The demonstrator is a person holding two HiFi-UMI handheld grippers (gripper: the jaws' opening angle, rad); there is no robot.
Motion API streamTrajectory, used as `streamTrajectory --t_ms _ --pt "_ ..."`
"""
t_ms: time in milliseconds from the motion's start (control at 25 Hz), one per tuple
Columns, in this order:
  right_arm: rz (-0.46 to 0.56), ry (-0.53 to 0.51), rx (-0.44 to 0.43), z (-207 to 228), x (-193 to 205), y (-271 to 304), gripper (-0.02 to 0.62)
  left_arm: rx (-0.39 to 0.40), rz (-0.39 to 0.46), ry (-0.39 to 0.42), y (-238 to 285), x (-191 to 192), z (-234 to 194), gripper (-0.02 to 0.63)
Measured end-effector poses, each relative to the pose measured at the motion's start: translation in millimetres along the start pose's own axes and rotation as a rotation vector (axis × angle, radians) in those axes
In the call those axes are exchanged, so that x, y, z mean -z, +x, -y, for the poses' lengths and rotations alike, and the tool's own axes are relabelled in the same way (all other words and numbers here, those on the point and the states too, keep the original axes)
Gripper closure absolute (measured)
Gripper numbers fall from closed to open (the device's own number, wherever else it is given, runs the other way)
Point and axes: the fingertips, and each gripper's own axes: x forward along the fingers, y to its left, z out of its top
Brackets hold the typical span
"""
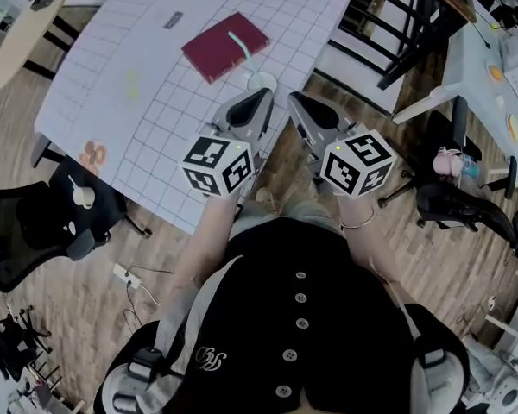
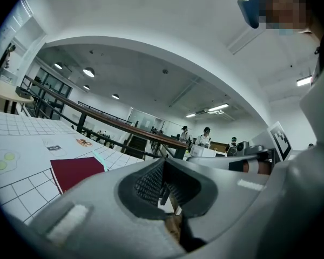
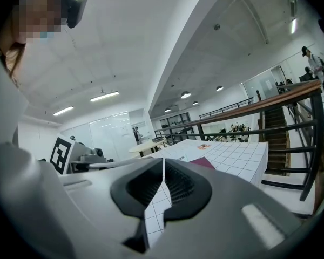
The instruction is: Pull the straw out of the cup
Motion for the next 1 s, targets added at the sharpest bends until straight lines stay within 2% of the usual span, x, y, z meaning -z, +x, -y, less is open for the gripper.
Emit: streamTrajectory --t_ms 440,720,1000 --pt "-0.052 0.018 -0.083 9.7 5.3 30.5 0.594 -0.079 -0.012 -0.022 7.4 5.7 -25.3 0.607" --pt "-0.079 0.022 -0.14 22.9 -3.8 48.4 0.589 -0.126 -0.024 -0.05 23.3 10.1 -35.9 0.607" --pt "-0.127 0.035 -0.179 33.5 4.4 63.2 0.578 -0.189 -0.018 -0.092 25.0 18.1 -53.7 0.607"
